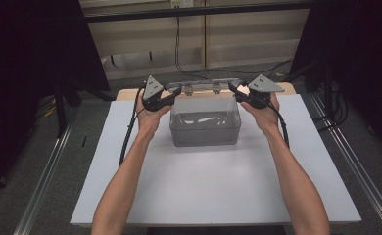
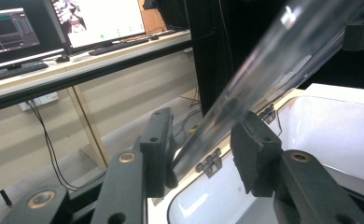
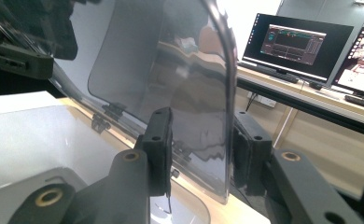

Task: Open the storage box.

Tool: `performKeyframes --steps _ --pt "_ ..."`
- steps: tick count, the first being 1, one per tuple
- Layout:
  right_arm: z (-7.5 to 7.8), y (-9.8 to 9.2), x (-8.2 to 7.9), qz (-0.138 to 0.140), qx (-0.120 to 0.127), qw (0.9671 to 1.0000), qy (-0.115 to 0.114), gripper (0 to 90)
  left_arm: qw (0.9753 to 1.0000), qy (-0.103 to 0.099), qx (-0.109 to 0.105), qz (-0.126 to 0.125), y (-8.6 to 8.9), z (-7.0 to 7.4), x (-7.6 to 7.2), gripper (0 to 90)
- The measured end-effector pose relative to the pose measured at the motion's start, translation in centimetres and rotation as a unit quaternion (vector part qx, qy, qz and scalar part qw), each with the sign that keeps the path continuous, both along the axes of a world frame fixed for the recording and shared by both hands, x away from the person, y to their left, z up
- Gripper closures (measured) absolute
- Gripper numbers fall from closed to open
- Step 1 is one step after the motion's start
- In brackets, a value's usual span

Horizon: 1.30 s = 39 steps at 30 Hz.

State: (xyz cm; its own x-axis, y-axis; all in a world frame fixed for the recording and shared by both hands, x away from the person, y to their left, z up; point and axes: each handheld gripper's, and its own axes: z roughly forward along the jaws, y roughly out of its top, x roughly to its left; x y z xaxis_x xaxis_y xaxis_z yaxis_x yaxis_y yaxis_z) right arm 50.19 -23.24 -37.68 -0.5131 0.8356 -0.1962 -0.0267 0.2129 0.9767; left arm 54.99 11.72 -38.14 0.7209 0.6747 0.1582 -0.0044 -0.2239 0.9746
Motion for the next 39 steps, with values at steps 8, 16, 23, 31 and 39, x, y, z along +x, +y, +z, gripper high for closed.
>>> performKeyframes --steps 8,16,23,31,39 --pt "0.1 -0.2 0.8 -0.004 0.012 0.9999 0.007 64.0 0.9999 0.01 -0.005 0.007 -0.1 -0.3 0.7 60.3" --pt "-0.1 -0.3 1.8 -0.011 0.028 0.9995 0.013 64.6 0.9997 0.019 -0.004 0.015 0.2 -0.3 1.4 60.7" --pt "-0.7 -0.6 2.5 -0.012 0.033 0.9991 0.025 64.6 0.9992 0.032 0.004 0.022 0.3 -1.0 2.1 61.8" --pt "-0.7 -0.5 3.4 -0.02 0.048 0.9981 0.033 67.2 0.9991 0.035 0.004 0.023 0.1 -0.9 2.5 63.4" --pt "-2.0 -0.7 4.2 -0.027 0.069 0.9956 0.058 68.2 0.9986 0.045 -0.001 0.03 0.0 -1.2 2.7 64.7"
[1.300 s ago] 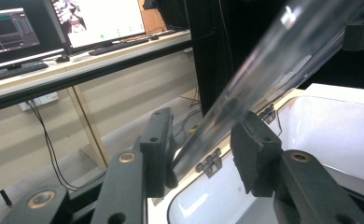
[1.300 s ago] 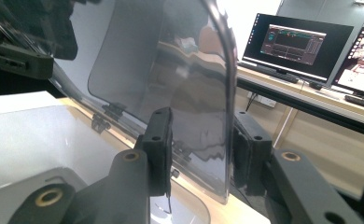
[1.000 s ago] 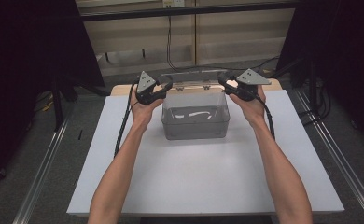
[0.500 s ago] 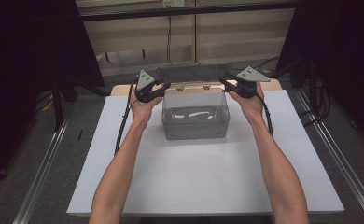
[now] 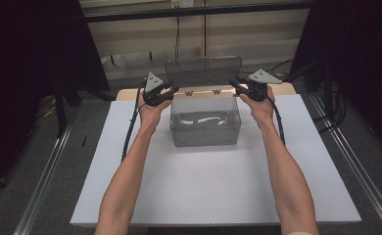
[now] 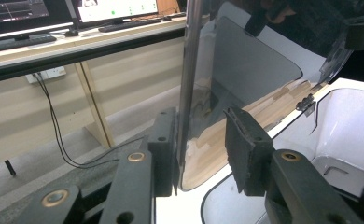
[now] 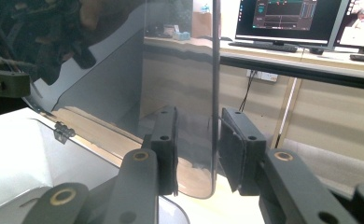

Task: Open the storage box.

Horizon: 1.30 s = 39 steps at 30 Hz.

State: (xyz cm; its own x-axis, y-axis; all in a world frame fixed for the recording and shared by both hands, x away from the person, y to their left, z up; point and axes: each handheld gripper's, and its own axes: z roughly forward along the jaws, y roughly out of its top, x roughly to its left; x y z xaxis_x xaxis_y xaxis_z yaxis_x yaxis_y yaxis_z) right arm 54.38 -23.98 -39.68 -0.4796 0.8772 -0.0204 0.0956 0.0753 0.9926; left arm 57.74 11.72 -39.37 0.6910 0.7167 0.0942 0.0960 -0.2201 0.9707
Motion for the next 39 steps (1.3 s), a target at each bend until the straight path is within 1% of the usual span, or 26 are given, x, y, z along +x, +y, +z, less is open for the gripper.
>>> performKeyframes --steps 1,3,6,7,8,9,10,11,13,14,19,20,22,23,24,26,29,30,31,32,33,35,36,37,38,39 --pt "-0.1 0.0 0.1 -0.001 0.002 1.0 0.002 68.4 1.0 -0.001 -0.001 0.001 0.0 0.0 0.1 65.1" --pt "-0.4 0.1 0.2 0.001 0.003 1.0 0.007 69.3 1.0 0.002 0.008 -0.001 0.1 -0.1 0.1 65.7" --pt "-0.6 0.2 0.3 0.0 0.003 1.0 0.006 69.5 1.0 0.002 0.006 0.002 0.0 -0.2 0.2 65.7" --pt "-0.6 0.2 0.4 -0.001 0.005 1.0 0.007 69.7 0.9999 0.003 0.002 0.012 -0.1 -0.2 0.2 66.0" --pt "-0.6 0.2 0.4 -0.002 0.005 1.0 0.008 69.9 1.0 0.003 0.005 0.005 0.0 -0.3 0.3 66.3" --pt "-0.6 0.3 0.4 -0.004 0.007 0.9999 0.008 70.0 1.0 0.005 0.0 0.009 0.0 -0.3 0.3 66.4" --pt "-0.6 0.3 0.5 -0.007 0.004 0.9999 0.009 70.1 0.9999 0.007 -0.001 0.009 0.0 -0.3 0.4 66.4" --pt "-0.6 0.4 0.5 -0.008 0.004 0.9999 0.008 70.3 0.9999 0.007 0.002 0.008 0.1 -0.4 0.5 66.6" --pt "-0.5 0.4 0.6 -0.008 0.004 0.9999 0.01 70.4 0.9999 0.012 -0.004 0.009 0.1 -0.6 0.6 66.7" --pt "-0.5 0.4 0.7 -0.009 0.005 0.9999 0.01 70.7 0.9998 0.016 0.001 0.01 0.1 -0.7 0.6 66.8" --pt "-0.5 0.4 1.0 -0.014 0.007 0.9998 0.013 71.0 0.9998 0.018 0.002 0.008 0.1 -0.8 0.8 67.2" --pt "-0.6 0.4 1.1 -0.013 0.01 0.9998 0.013 71.2 0.9998 0.018 0.001 0.008 0.1 -0.8 0.9 67.3" --pt "-0.8 0.3 1.2 -0.012 0.023 0.9995 0.015 71.2 0.9998 0.019 -0.002 0.009 0.1 -0.9 0.9 67.2" --pt "-0.9 0.3 1.2 -0.013 0.023 0.9995 0.016 71.4 0.9998 0.018 0.003 0.01 0.1 -0.8 1.0 67.0" --pt "-0.9 0.4 1.3 -0.015 0.019 0.9996 0.017 71.5 0.9998 0.019 0.0 0.008 0.1 -0.8 1.0 67.0" --pt "-0.9 0.4 1.3 -0.016 0.023 0.9994 0.019 71.6 0.9996 0.023 -0.009 0.011 0.1 -0.9 1.0 67.3" --pt "-1.1 0.4 1.4 -0.018 0.023 0.9994 0.019 72.6 0.9997 0.023 -0.001 0.012 0.0 -0.8 1.2 67.2" --pt "-1.1 0.4 1.4 -0.019 0.025 0.9993 0.021 72.6 0.9996 0.025 0.001 0.009 0.0 -0.7 1.2 67.1" --pt "-1.1 0.4 1.5 -0.02 0.027 0.9992 0.023 72.7 0.9996 0.028 -0.004 0.01 -0.1 -0.6 1.2 66.4" --pt "-1.1 0.3 1.5 -0.021 0.027 0.9991 0.023 72.8 0.9995 0.029 0.002 0.008 0.0 -0.6 1.2 66.1" --pt "-1.2 0.3 1.6 -0.022 0.034 0.9989 0.025 73.1 0.9994 0.033 0.0 0.009 0.0 -0.6 1.3 66.3" --pt "-1.3 0.3 1.7 -0.023 0.038 0.9987 0.026 73.7 0.9993 0.036 -0.004 0.009 0.1 -0.6 1.5 67.2" --pt "-1.3 0.3 1.7 -0.026 0.037 0.9986 0.029 73.8 0.9991 0.039 -0.008 0.012 0.0 -0.7 1.5 67.1" --pt "-1.3 0.4 1.7 -0.026 0.035 0.9986 0.031 73.8 0.9991 0.04 -0.005 0.015 0.0 -0.7 1.6 66.8" --pt "-1.4 0.4 1.7 -0.027 0.032 0.9986 0.031 73.7 0.9988 0.045 -0.016 0.015 -0.2 -0.7 1.6 66.5" --pt "-1.4 0.4 1.8 -0.029 0.028 0.9986 0.035 73.8 0.9988 0.045 -0.01 0.016 -0.1 -0.7 1.7 66.5"
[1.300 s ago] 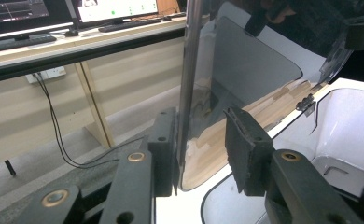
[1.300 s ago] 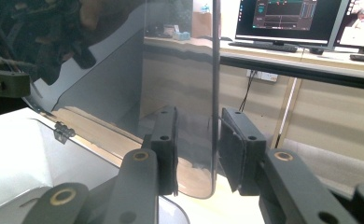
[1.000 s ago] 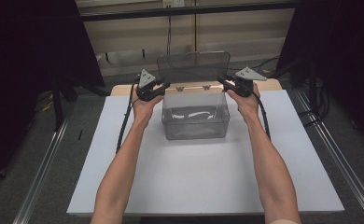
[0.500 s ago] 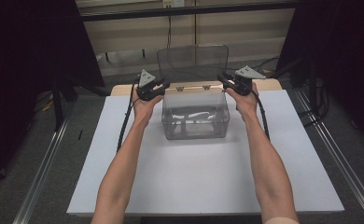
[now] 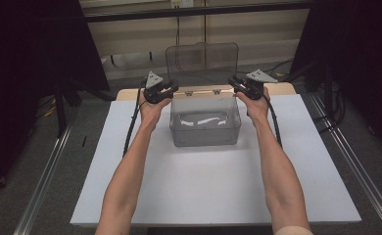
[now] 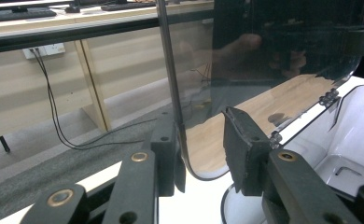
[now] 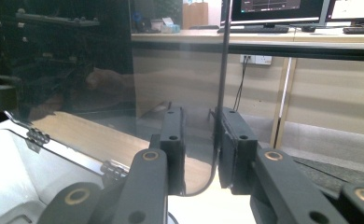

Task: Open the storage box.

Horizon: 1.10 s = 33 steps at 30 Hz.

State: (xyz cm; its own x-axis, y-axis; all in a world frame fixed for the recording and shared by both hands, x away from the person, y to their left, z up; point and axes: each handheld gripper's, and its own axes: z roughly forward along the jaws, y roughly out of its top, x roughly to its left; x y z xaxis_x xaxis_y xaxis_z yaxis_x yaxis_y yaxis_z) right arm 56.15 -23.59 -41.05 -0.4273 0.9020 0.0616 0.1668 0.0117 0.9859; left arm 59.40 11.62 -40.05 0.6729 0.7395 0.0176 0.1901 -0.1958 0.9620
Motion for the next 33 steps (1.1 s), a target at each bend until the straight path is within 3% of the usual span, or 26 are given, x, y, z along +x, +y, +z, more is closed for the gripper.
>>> performKeyframes --steps 2,3,9,24,33 --pt "-0.03 0.02 0.05 -0.001 -0.004 1.0 0.001 73.8 1.0 0.004 -0.001 0.0 -0.06 0.02 0.06 66.3" --pt "-0.06 0.04 0.07 -0.002 -0.003 1.0 0.002 73.8 1.0 0.001 0.009 -0.001 0.02 0.11 0.12 66.4" --pt "-0.05 0.15 0.16 -0.006 -0.003 1.0 0.005 73.1 1.0 0.006 -0.002 0.006 -0.18 -0.04 0.24 64.8" --pt "-0.34 0.3 0.43 -0.009 0.004 0.9999 0.009 69.7 0.9998 0.016 -0.004 0.008 -0.34 -0.31 0.62 59.7" --pt "-0.6 0.29 0.61 -0.016 0.01 0.9997 0.019 70.7 0.9994 0.032 -0.003 0.012 -0.53 -0.38 0.87 57.0"
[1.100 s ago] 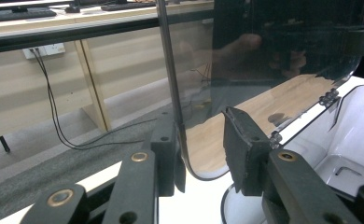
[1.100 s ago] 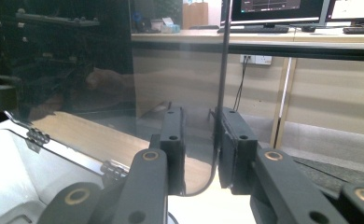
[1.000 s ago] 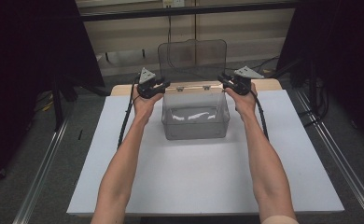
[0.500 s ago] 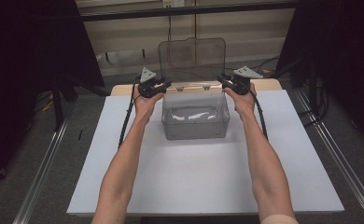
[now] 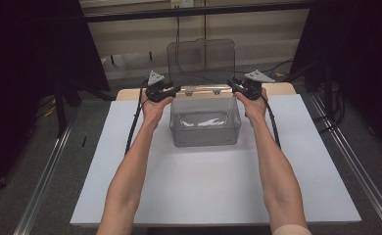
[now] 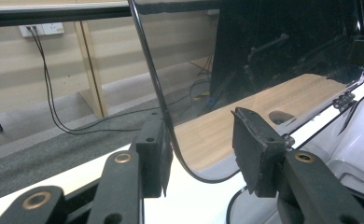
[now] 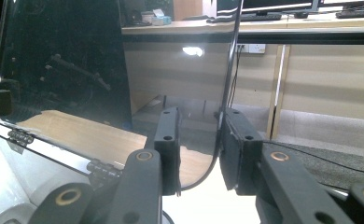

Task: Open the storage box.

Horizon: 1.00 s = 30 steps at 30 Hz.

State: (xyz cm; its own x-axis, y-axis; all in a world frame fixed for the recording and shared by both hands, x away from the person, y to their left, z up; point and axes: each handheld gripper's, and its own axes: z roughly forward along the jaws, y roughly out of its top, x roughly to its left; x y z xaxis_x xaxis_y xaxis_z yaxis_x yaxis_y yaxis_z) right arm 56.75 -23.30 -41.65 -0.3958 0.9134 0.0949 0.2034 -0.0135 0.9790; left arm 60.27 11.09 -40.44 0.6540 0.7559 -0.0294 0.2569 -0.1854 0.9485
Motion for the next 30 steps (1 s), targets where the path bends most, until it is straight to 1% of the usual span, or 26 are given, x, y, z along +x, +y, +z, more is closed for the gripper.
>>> performKeyframes --steps 3,5,6,7,9,12,13,14,15,16,17,18,19,20,21,22,23,24,25,27,28,29,30 --pt "0.01 0.02 0.01 -0.002 -0.002 1.0 0.002 70.2 1.0 0.004 -0.002 0.004 -0.14 -0.09 0.02 55.7" --pt "-0.04 0.08 0.04 -0.004 -0.001 1.0 0.005 69.5 1.0 0.007 0.0 0.002 -0.22 -0.11 0.06 54.2" --pt "-0.08 0.1 0.06 -0.005 -0.001 1.0 0.006 69.0 0.9999 0.01 -0.002 0.004 -0.26 -0.14 0.04 53.3" --pt "-0.1 0.13 0.06 -0.005 -0.003 1.0 0.007 68.7 0.9999 0.01 0.001 0.002 -0.22 -0.14 0.09 52.8" --pt "-0.16 0.11 0.11 -0.005 -0.008 0.9999 0.007 68.7 0.9999 0.017 -0.002 0.004 -0.18 -0.22 0.13 52.7" --pt "-0.25 0.0 0.15 -0.007 -0.012 0.9998 0.014 68.1 0.9996 0.029 -0.004 0.007 -0.13 -0.32 0.22 52.6" --pt "-0.29 -0.03 0.17 -0.009 -0.008 0.9998 0.016 68.1 0.9993 0.035 -0.009 0.01 -0.09 -0.37 0.26 52.1" --pt "-0.32 -0.11 0.19 -0.01 -0.005 0.9998 0.018 68.3 0.9991 0.041 -0.009 0.012 -0.01 -0.44 0.31 51.7" --pt "-0.33 -0.17 0.18 -0.01 -0.003 0.9997 0.021 68.3 0.9987 0.046 -0.015 0.017 0.09 -0.51 0.36 50.8" --pt "-0.34 -0.21 0.21 -0.01 0.0 0.9998 0.019 68.9 0.9978 0.058 -0.024 0.023 0.24 -0.6 0.46 50.5" --pt "-0.27 -0.23 0.2 -0.01 0.003 0.9998 0.018 69.0 0.9984 0.049 -0.013 0.024 0.38 -0.63 0.46 50.3" --pt "-0.19 -0.25 0.2 -0.008 0.006 0.9998 0.016 71.2 0.9987 0.045 -0.008 0.02 0.4 -0.62 0.48 55.9" --pt "-0.11 -0.2 0.2 -0.006 0.014 0.9998 0.015 70.3 0.9983 0.053 -0.015 0.019 0.33 -0.59 0.49 56.1" --pt "0.0 -0.07 0.19 -0.006 0.013 0.9998 0.015 69.7 0.9976 0.055 -0.033 0.026 0.23 -0.51 0.41 57.9" --pt "0.03 0.05 0.19 -0.012 0.005 0.9998 0.012 69.3 0.9974 0.054 -0.041 0.024 -0.07 -0.45 0.33 56.6" --pt "-0.03 0.09 0.19 -0.014 0.001 0.9998 0.017 68.6 0.998 0.052 -0.03 0.018 -0.34 -0.43 0.24 56.1" --pt "-0.12 0.04 0.19 -0.016 -0.004 0.9996 0.023 67.7 0.9983 0.053 -0.013 0.021 -0.43 -0.48 0.21 50.3" --pt "-0.17 -0.11 0.14 -0.02 -0.009 0.9993 0.03 64.5 0.998 0.058 -0.015 0.02 -0.35 -0.61 0.21 46.0" --pt "-0.2 -0.34 0.12 -0.018 -0.006 0.9992 0.035 64.0 0.9977 0.063 -0.018 0.015 -0.28 -0.82 0.26 44.5" --pt "-0.01 -0.55 0.04 -0.015 -0.007 0.9994 0.032 62.6 0.9972 0.066 -0.026 0.021 -0.08 -0.96 0.38 41.7" --pt "0.1 -0.51 0.02 -0.018 -0.008 0.9994 0.028 62.6 0.9973 0.066 -0.023 0.021 -0.02 -0.96 0.4 40.4" --pt "0.17 -0.49 0.04 -0.018 -0.006 0.9995 0.024 62.4 0.9973 0.066 -0.026 0.022 0.02 -0.9 0.4 39.9" --pt "0.16 -0.47 0.05 -0.019 -0.008 0.9995 0.023 62.3 0.9973 0.065 -0.025 0.022 0.0 -0.85 0.4 37.8"
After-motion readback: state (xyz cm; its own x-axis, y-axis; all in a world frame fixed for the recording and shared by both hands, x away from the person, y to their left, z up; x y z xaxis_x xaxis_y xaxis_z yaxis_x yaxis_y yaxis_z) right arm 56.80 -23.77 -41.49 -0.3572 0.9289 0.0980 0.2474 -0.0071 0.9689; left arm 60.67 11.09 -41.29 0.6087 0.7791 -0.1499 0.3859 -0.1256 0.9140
